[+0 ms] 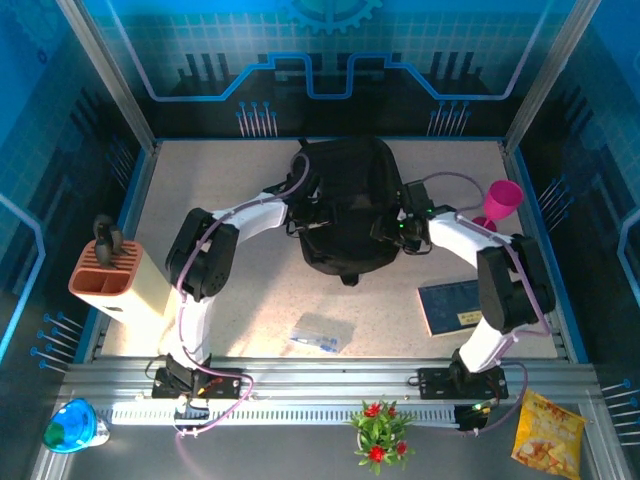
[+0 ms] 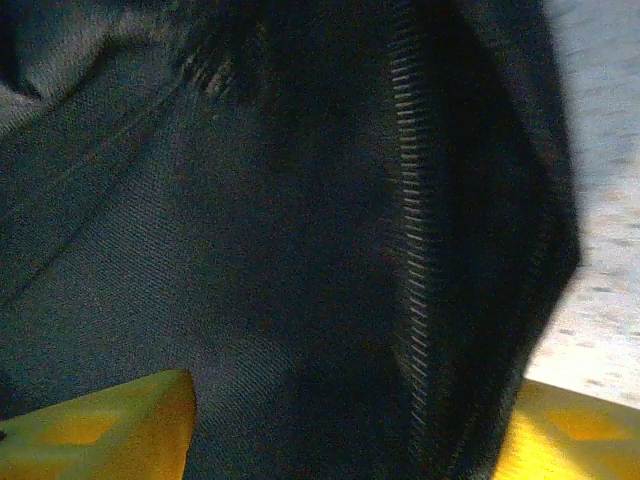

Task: Pack the student bag

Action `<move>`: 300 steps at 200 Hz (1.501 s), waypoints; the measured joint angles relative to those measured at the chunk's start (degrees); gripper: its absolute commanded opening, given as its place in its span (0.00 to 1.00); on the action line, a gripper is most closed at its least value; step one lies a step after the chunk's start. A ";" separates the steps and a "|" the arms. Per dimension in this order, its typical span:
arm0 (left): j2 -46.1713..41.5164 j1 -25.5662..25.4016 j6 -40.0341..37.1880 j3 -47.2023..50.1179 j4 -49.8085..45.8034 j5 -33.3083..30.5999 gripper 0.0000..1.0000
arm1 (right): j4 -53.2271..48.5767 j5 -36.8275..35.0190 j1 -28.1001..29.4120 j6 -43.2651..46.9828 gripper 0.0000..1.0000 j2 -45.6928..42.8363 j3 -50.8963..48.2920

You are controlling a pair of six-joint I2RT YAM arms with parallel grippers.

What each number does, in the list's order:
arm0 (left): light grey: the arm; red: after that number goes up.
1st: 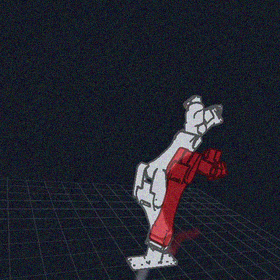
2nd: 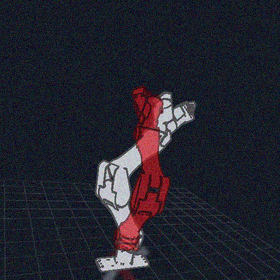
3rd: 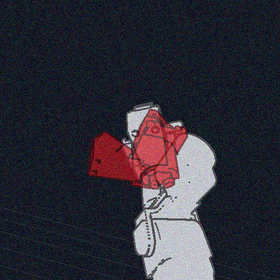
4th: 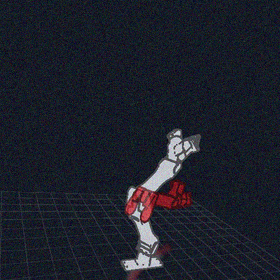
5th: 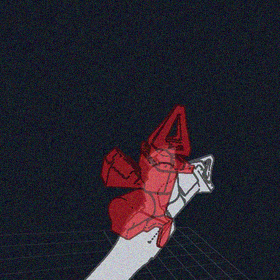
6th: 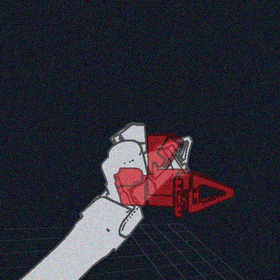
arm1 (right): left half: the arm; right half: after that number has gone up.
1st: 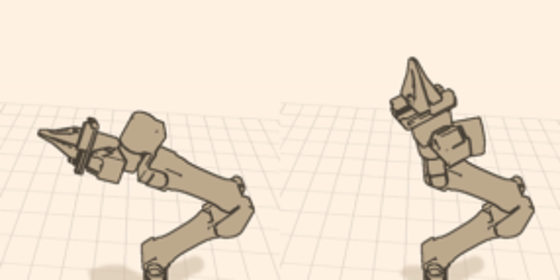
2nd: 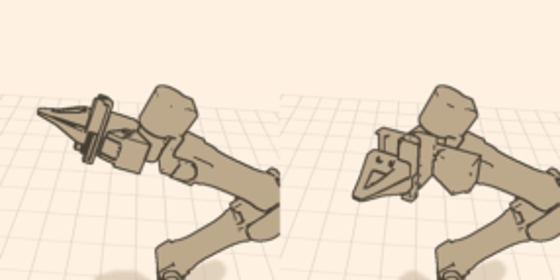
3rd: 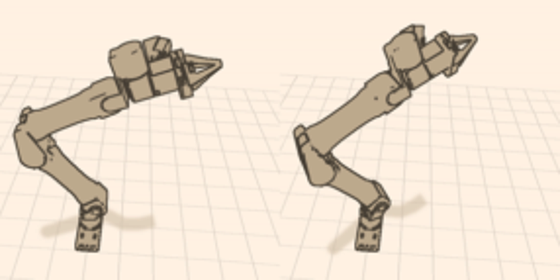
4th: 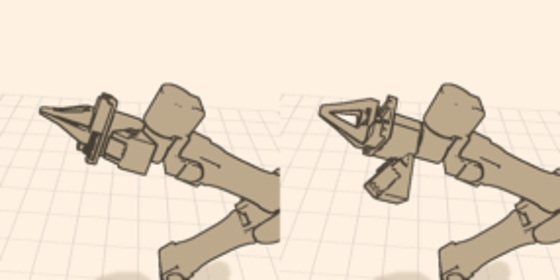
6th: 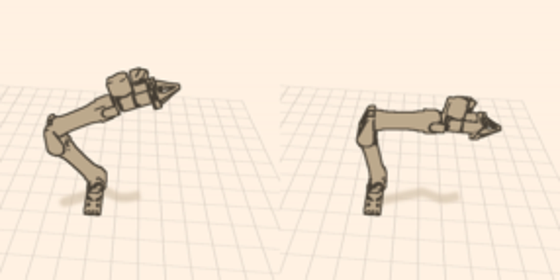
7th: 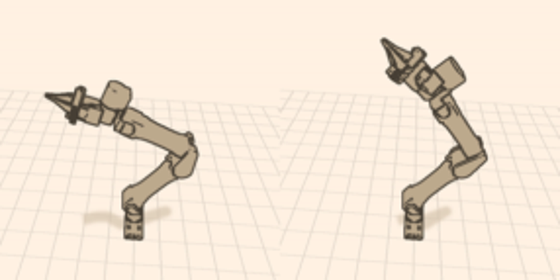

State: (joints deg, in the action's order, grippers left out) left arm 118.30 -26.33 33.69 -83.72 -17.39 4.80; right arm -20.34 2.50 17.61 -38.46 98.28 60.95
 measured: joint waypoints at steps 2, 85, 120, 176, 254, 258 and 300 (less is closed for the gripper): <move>-0.26 0.26 0.13 0.44 0.17 -0.07 0.65 | -0.02 0.13 0.24 0.02 0.67 0.42 0.33; -12.39 9.68 -0.04 11.91 -2.91 -4.83 0.72 | 1.73 3.48 8.85 2.23 0.78 14.67 19.30; -17.79 9.66 -3.15 11.91 -4.13 -3.43 0.84 | 0.13 -1.20 8.24 1.97 0.85 5.18 12.66; -22.38 8.57 -5.53 11.89 -3.10 1.11 0.99 | -4.98 -12.31 0.35 -3.82 0.90 -19.15 -9.18; -22.23 3.08 -6.67 9.60 -0.15 6.58 0.99 | -9.99 -16.98 -10.86 -13.05 0.91 -29.07 -25.92; -22.10 2.89 -6.71 9.27 -0.02 6.88 0.99 | -9.92 -16.96 -11.43 -13.03 0.91 -29.05 -26.23; -20.39 1.92 -6.86 7.65 0.31 8.81 0.99 | -8.31 -15.56 -14.84 -12.55 0.91 -27.85 -27.12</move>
State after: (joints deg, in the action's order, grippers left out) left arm 97.91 -24.40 26.83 -76.07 -17.08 13.61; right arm -28.64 -13.06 2.76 -51.00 70.43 33.82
